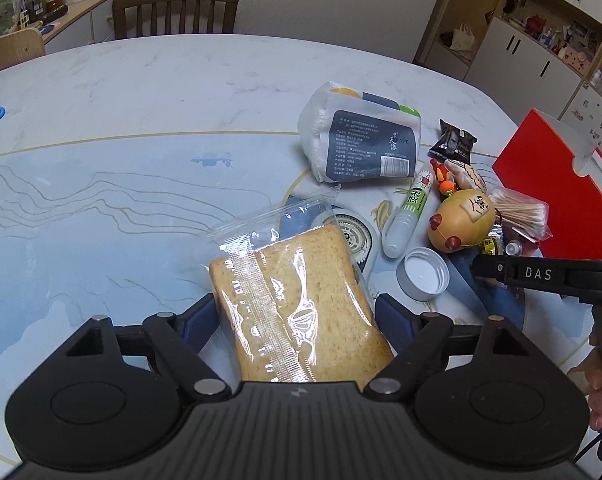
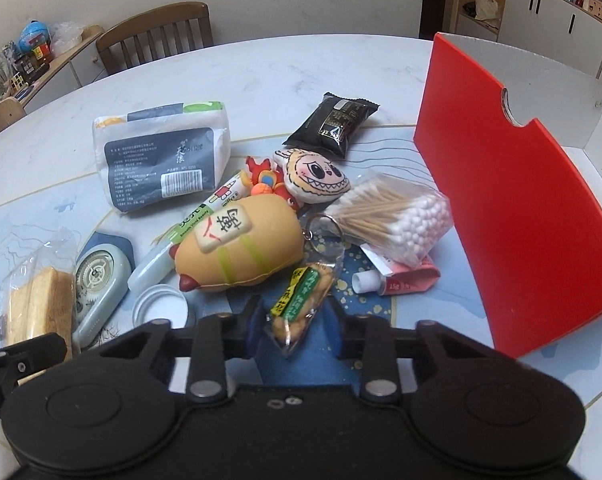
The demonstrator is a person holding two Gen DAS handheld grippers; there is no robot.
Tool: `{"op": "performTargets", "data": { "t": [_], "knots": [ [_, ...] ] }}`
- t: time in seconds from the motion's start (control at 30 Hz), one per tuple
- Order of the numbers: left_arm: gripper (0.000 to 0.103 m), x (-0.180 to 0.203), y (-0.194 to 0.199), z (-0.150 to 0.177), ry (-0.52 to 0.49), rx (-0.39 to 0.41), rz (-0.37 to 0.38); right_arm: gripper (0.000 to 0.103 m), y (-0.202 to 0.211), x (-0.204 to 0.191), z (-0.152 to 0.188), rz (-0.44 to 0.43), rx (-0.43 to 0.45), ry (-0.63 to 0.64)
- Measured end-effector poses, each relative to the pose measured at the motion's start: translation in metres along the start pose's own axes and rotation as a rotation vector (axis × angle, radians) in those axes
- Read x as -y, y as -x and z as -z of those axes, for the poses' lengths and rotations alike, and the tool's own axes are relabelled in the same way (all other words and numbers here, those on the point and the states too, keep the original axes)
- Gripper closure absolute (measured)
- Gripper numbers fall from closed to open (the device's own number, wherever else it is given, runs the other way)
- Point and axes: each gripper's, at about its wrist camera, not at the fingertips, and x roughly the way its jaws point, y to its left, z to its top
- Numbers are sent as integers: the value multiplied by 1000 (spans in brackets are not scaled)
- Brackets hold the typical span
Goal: Organize objects
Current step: 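Grasp the bagged bread with the left tool while the right tool grasps the snack stick packet, then carry bread and snack packet into the red shoebox and open both tools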
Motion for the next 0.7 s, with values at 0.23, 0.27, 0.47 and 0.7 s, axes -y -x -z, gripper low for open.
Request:
{"op": "performTargets", "data": {
  "t": [0.23, 0.27, 0.47, 0.7],
  "knots": [
    [22, 0, 7, 7, -15, 2, 10, 82, 12, 6, 10, -17, -17, -2],
    [22, -1, 8, 8, -15, -1, 9, 82, 16, 6, 11, -28, -19, -4],
    [22, 3, 23, 15, -43, 15, 8, 83, 41, 9, 21, -99, -20, 6],
    [23, 21, 49, 15, -67, 42, 3, 83, 83, 15, 21, -196, 49, 49]
  ]
}}
